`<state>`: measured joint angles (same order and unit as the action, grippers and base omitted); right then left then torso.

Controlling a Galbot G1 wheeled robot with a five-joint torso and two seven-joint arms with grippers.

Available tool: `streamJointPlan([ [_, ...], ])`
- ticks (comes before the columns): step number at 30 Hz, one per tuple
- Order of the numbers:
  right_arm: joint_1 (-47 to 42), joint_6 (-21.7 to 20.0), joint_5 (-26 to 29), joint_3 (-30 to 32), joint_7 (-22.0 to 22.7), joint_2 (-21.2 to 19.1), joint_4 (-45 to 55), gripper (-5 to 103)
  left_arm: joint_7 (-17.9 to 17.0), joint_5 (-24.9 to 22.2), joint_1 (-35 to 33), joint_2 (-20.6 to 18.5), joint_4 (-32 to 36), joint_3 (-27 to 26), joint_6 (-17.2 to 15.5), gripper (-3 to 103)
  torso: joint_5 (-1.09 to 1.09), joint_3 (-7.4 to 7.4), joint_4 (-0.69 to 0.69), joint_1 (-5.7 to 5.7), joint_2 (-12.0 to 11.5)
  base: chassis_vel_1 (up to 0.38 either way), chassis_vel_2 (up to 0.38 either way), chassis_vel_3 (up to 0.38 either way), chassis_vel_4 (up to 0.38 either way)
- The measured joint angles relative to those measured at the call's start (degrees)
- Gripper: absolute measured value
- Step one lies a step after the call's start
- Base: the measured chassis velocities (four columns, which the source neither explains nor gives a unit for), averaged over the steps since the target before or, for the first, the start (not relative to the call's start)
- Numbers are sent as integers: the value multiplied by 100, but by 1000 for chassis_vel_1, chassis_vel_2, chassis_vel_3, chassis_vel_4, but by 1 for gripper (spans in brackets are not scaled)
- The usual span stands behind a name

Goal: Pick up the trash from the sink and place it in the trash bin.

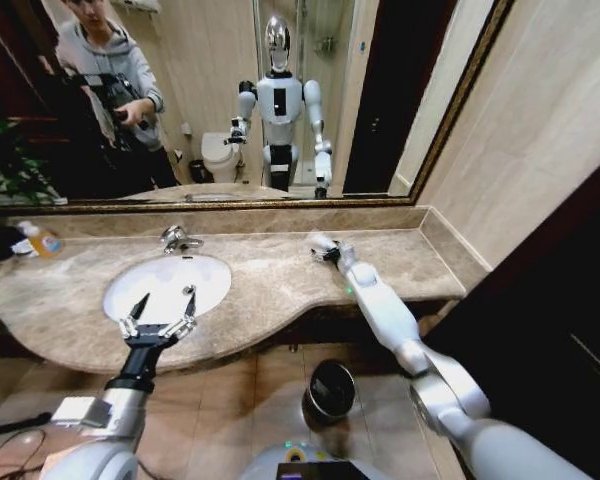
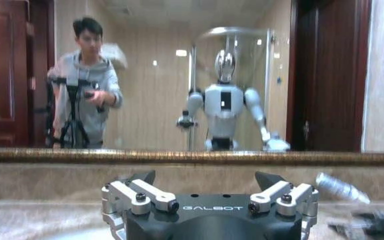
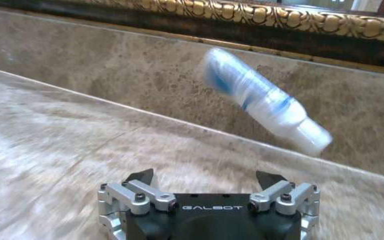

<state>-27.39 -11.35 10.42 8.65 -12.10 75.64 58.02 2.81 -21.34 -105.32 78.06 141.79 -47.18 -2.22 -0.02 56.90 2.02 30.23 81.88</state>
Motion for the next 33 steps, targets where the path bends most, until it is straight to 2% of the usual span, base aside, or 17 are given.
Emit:
streamJointPlan([
  [1,-86,-43,68,-9,10,-52,152,100,-1,-1,-4,4,-2,0,-1,100,-1,1,7,0,-1,0,0,0,0],
  [3,-163,-207,139,-12,29,-91,327,100,0,0,-1,2,-1,0,0,100,7,2,5,1,-1,0,0,0,0],
  [4,-217,-294,239,-13,87,-126,477,100,0,0,-2,3,-1,0,0,100,0,2,8,1,-1,0,0,0,0],
  [6,-233,-320,344,-13,158,-134,544,100,0,0,-2,2,-1,0,-1,100,0,3,8,1,-2,0,0,0,0],
  [16,-95,-167,560,96,551,-6,373,100,-1,0,-2,2,-4,0,0,100,3,3,11,2,-4,0,0,0,0],
  [25,-491,-317,746,302,813,-337,1810,100,-2,0,-2,2,-5,0,1,100,2,0,8,0,-1,0,0,0,0],
  [28,-418,-280,732,310,819,-364,1730,100,-2,0,-2,3,-5,0,1,100,3,-1,8,-1,-1,0,0,0,0],
  [33,-34,27,724,269,745,-310,815,100,-2,0,-2,3,-5,0,2,100,3,0,9,0,-1,0,0,0,0],
])
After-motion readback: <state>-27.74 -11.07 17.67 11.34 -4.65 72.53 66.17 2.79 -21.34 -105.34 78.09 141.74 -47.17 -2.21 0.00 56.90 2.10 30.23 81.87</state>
